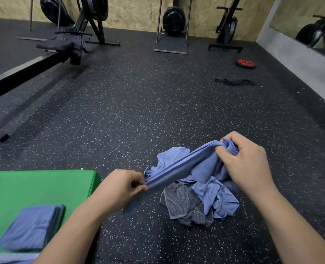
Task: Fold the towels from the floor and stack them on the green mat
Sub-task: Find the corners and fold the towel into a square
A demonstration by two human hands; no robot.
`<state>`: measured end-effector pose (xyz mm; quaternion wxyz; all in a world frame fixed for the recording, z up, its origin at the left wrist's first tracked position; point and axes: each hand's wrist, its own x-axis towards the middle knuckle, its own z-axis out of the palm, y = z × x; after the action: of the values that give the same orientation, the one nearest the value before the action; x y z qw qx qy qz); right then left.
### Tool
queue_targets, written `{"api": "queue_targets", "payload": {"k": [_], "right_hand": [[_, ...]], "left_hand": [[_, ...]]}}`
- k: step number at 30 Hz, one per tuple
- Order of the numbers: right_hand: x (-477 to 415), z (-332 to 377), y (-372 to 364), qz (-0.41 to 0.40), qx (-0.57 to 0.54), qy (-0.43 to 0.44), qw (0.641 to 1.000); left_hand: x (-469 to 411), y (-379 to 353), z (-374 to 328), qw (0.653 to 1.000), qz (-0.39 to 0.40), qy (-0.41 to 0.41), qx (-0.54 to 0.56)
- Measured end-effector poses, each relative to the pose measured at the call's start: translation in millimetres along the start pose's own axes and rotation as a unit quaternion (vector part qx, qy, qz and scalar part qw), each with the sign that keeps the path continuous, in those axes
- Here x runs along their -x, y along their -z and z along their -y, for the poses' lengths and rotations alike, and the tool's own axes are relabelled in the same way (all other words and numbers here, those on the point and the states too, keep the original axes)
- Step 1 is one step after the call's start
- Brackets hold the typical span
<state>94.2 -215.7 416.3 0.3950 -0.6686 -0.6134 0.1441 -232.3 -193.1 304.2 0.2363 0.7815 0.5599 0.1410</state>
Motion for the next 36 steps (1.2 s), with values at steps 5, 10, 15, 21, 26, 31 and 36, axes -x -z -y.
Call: {"api": "queue_targets", "payload": {"k": [5, 10, 15, 21, 26, 31, 36], "right_hand": [[-3, -7, 3, -0.022, 0.011, -0.009, 1.000], [-8, -16, 9, -0.061, 0.014, -0.030, 0.998], [-8, -23, 5, -0.066, 0.022, -0.046, 0.997], [-10, -26, 2, -0.072, 0.023, -0.062, 0.995], [-10, -30, 1, -0.074, 0.029, -0.070, 0.994], [-12, -34, -1, -0.079, 0.029, -0.093, 0.992], [-14, -38, 1, -0.089, 0.041, -0.114, 0.989]], "left_hand": [[-1, -7, 6, 0.999, 0.026, 0.016, -0.037], [-2, 6, 20, 0.999, -0.011, 0.042, -0.031], [-1, 13, 28, 0.993, -0.080, 0.081, -0.019], [-2, 18, 34, 0.989, -0.107, 0.102, 0.027], [-3, 22, 36, 0.981, -0.140, 0.125, 0.053], [-2, 28, 29, 0.971, -0.184, 0.128, 0.081], [1, 38, 25, 0.965, -0.198, 0.117, 0.124]]}}
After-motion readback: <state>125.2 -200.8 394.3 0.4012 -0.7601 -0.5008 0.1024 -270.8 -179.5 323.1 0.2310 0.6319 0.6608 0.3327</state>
